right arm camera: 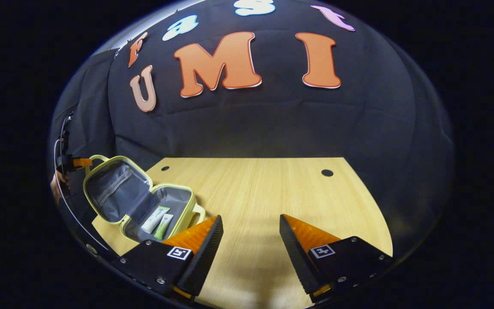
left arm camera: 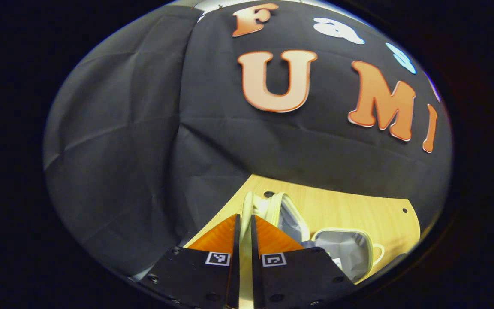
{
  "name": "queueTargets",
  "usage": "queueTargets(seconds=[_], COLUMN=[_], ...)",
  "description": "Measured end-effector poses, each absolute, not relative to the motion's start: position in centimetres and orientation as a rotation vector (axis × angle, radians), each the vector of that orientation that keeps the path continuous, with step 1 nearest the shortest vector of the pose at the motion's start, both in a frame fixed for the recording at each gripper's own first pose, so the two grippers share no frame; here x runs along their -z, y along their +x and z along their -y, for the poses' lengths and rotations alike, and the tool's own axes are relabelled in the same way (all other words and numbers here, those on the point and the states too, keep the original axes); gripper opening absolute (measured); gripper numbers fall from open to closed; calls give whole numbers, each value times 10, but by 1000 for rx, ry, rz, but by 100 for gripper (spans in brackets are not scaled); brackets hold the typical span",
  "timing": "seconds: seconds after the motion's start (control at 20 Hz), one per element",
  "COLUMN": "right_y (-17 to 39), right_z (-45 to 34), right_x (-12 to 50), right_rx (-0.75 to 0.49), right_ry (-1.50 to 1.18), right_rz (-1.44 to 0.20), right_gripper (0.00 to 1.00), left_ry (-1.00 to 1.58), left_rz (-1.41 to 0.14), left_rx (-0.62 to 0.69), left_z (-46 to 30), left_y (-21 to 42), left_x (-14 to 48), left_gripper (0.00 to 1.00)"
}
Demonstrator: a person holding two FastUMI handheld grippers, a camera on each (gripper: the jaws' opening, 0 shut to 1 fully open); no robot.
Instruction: First open the suitcase, pack the skin care products into it, and then close the suitcase.
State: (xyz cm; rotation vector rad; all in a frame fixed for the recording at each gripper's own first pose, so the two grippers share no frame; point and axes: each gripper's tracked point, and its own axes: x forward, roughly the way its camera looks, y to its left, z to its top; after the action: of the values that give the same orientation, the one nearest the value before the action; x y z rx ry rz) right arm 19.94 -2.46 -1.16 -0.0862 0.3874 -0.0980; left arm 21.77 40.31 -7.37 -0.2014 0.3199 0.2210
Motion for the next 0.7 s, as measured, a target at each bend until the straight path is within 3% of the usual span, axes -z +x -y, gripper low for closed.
queueTargets(seconds=[0.3,0.7], right_y=[195,192], right_z=[46,72], right_x=[11,9], right_rx=[94,97], right_ry=[-89,-78], right_rz=[-380,-367], right_gripper=[87,89], left_ry=[-208,-226], left_rz=[-229,-214], left_rx=[-79,141], left_z=[-291,-163], left_y=[226,237], left_x=[16,12], left_gripper=[12,12])
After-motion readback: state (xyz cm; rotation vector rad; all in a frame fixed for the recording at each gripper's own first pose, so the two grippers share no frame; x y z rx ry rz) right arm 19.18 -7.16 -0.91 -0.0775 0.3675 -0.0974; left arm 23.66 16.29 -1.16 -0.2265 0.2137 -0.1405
